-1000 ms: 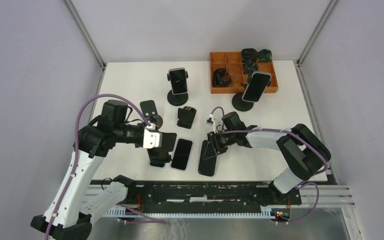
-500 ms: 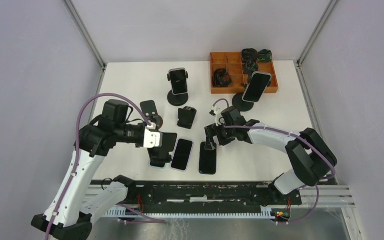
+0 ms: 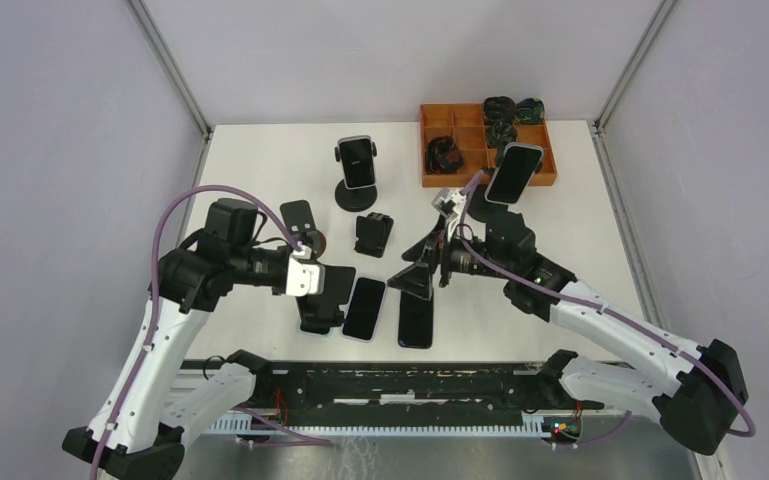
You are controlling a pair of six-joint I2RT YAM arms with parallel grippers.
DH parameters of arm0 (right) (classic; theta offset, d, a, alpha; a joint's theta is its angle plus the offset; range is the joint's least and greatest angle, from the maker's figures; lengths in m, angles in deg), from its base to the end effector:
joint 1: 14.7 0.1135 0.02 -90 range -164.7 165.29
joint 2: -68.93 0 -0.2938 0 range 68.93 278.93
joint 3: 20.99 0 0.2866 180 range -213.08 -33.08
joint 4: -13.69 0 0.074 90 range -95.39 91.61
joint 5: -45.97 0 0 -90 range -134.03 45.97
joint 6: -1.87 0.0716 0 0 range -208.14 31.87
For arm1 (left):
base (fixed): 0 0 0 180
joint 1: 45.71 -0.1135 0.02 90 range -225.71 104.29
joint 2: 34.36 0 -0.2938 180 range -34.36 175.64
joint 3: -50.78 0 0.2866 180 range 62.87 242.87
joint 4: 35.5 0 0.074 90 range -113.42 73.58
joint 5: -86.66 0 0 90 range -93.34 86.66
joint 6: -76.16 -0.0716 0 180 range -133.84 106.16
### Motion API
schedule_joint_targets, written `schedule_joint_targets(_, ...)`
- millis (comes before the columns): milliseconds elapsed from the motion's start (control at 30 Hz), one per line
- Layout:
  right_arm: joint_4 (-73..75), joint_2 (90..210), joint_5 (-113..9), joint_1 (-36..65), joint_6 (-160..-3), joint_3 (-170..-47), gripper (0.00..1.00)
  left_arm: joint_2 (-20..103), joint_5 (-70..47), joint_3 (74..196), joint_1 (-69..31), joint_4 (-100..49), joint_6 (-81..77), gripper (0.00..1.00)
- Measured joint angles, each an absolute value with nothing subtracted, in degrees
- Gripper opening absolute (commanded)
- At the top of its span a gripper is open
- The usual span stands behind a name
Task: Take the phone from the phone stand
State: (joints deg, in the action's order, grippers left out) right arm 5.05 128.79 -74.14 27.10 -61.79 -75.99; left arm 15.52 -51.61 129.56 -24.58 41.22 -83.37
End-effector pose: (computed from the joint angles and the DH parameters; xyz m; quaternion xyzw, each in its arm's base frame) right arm 0.1924 0.2202 0.3116 -0.2613 0.7298 0.5039 0.3810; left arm 0.1330 -0.1087 0.3865 0.7090 0.4940 -0.2134 0.4559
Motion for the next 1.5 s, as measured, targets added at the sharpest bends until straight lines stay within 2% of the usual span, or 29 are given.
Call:
schedule_joint_targets(200, 22.2, 133.7, -80.2, 36.6, -52.9, -76.4, 0.82, 15.6, -52.8, 129.6, -24.6, 41.2, -83.4, 0.02)
schedule_joint_targets(433, 34.7, 142.2, -81.7, 41.0, -45.0, -78.6, 0.72, 15.5, -53.0, 129.6, -24.6, 41.2, -83.4, 0.02)
schedule_joint_targets(533, 38.4, 144.4, -81.8, 42.3, -43.1, -81.0, 0.65, 15.3, -53.0, 129.6, -24.6, 41.2, -83.4, 0.02)
schedule_joint_targets(633, 42.6, 146.1, -81.9, 43.1, -41.0, -82.4, 0.49, 15.1, -53.0, 129.6, -24.6, 41.2, -83.4, 0.04)
schedule_joint_targets(667, 43.9, 146.7, -82.0, 43.1, -40.4, -82.7, 0.41, 15.0, -53.0, 129.6, -24.6, 41.2, -83.4, 0.08)
schedule_joint_targets(733, 45.5, 147.5, -82.2, 43.3, -39.6, -82.8, 0.25, 15.0, -53.4, 129.6, -24.6, 41.1, -83.6, 0.25)
schedule_joint_targets(833, 45.5, 148.1, -82.6, 43.2, -38.6, -82.7, 0.06, 14.9, -53.4, 129.5, -24.5, 40.6, -84.3, 0.6)
schedule_joint_targets(900, 44.2, 147.7, -82.8, 43.0, -39.7, -82.7, 0.0, 14.8, -53.0, 129.5, -24.5, 40.5, -84.7, 0.73)
schedule_joint_targets(1000, 40.1, 146.4, -83.6, 41.9, -41.7, -82.4, 0.0, 14.8, -52.7, 129.3, -24.5, 39.9, -84.8, 0.93)
schedule_joint_targets(1100, 33.6, 143.8, -84.5, 38.7, -44.9, -81.5, 0.0, 14.8, -52.0, 129.0, -24.5, 38.7, -85.0, 1.0)
schedule_joint_targets(1300, 18.3, 137.8, -82.4, 27.4, -57.0, -81.3, 0.0, 15.4, -50.1, 128.8, -24.5, 39.0, -84.2, 1.0)
schedule_joint_targets(1500, 5.1, 139.8, -72.2, 23.0, -71.6, -81.7, 0.0, 18.0, -48.1, 129.2, -24.5, 36.4, -75.2, 1.0)
